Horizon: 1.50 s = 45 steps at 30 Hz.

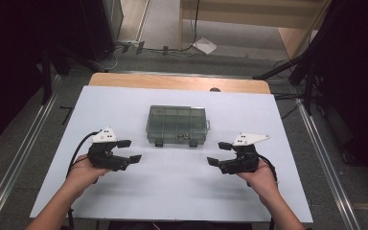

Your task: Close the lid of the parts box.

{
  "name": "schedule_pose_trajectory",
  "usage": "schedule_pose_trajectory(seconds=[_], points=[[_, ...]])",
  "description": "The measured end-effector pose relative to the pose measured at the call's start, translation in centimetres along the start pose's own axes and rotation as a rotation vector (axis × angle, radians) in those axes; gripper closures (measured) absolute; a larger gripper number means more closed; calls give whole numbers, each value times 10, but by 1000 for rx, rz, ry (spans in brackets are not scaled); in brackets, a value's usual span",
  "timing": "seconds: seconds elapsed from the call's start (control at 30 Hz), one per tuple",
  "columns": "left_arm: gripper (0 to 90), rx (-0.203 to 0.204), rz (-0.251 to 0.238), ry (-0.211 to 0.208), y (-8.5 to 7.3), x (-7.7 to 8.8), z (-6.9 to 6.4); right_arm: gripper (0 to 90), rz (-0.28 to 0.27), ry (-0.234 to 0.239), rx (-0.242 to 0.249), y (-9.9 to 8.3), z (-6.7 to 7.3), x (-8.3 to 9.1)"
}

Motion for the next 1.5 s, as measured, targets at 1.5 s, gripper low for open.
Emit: schedule_pose_trajectory(seconds=[1.5], points=[[268,-37,45,2,-28,23,-4,229,0,-47,-25,-33,4,33]])
Point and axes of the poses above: each handheld gripper's, and its own axes: x roughly backward along the jaws, y roughly out of its top, z roughly to its left, the point moved 4 cm from there along -x, roughly forward along the jaws, and after that the axes turned 15 degrees about y, right-handed, at the moved point
